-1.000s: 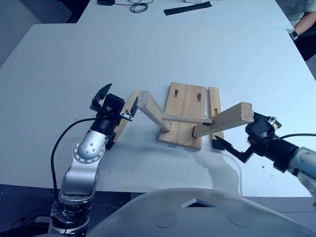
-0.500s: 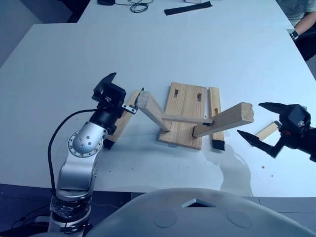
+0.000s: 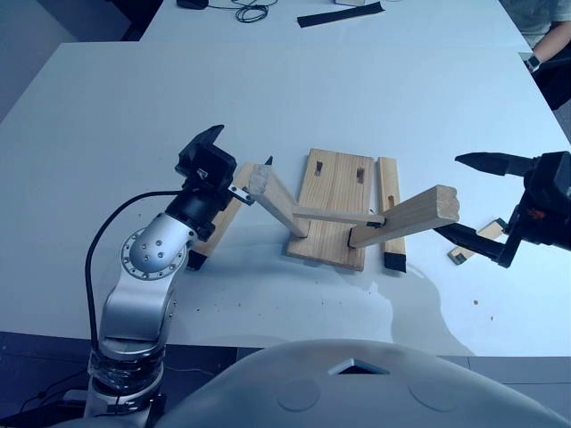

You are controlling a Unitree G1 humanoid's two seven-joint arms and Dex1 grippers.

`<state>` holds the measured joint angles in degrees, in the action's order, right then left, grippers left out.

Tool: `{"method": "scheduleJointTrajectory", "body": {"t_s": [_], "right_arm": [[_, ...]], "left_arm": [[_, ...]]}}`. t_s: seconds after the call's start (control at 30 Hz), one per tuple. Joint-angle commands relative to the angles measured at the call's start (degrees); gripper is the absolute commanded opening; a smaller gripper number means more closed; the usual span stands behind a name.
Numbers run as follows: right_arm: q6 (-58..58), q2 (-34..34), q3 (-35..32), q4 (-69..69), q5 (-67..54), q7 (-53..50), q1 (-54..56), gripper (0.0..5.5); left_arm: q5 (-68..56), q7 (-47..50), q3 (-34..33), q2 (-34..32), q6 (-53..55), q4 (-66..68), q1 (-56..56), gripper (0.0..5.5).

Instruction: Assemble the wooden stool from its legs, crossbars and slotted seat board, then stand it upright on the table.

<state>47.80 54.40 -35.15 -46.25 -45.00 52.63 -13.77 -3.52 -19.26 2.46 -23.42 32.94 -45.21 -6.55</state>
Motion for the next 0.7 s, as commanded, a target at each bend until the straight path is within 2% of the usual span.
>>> {"method": "scheduleJointTrajectory", "body": {"t_s": [0.03, 0.4, 0.7], "right_arm": [[-0.81, 1.03, 3.16, 0.08, 0.32, -0.99, 1.10, 5.38], [-1.91, -2.09, 11.80, -2.68, 0.15, -8.05, 3.71, 5.38], [-4.84, -2.90, 15.69, -2.62, 6.19, -9.90, 1.01, 5.38]], "left_arm": [[0.25, 0.24, 1.03, 0.03, 0.94, -0.51, 1.22, 4.78], [-0.25, -0.73, 4.37, 0.22, 1.70, 0.27, 6.34, 4.78], [-0.41, -3.63, 3.51, -2.24, -1.60, 2.94, 4.95, 4.78]]}}
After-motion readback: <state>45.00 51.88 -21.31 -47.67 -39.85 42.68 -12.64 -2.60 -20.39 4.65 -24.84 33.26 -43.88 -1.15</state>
